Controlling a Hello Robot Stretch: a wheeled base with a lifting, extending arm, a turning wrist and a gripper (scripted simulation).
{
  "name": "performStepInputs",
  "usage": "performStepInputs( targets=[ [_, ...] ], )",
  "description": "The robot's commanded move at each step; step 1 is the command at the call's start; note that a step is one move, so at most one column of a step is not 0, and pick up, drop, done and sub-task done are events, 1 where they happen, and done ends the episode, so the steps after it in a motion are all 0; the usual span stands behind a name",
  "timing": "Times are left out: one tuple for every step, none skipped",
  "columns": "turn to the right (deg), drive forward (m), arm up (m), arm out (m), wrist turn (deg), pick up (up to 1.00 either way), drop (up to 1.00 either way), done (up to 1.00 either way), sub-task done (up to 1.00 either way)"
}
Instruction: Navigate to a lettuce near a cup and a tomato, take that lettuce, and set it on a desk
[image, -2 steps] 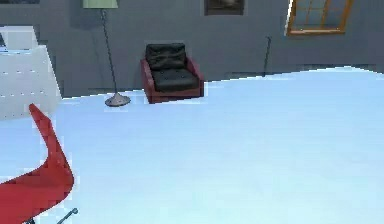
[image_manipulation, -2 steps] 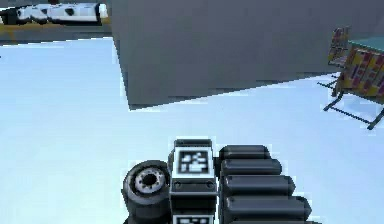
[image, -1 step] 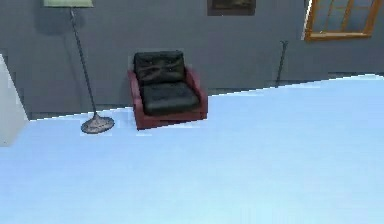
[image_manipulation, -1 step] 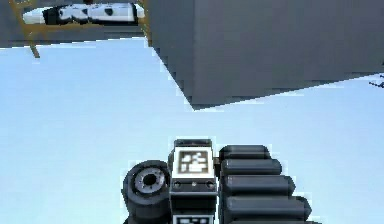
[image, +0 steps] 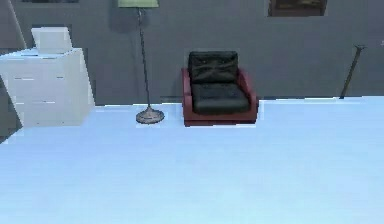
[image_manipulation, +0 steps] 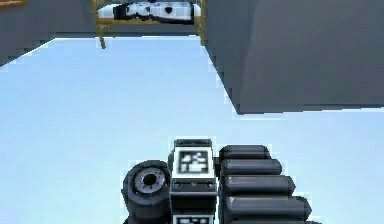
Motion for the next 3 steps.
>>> performStepInputs(
  targets=[
    [0.0,0.65,0.00,0.00,0.0,0.00,0.00,0.00,0.00],
    [-45.0,0.00,0.00,0.00,0.0,0.00,0.00,0.00,0.00],
    [-9.0,0.00,0.00,0.00,0.0,0.00,0.00,0.00,0.00]
  ],
)
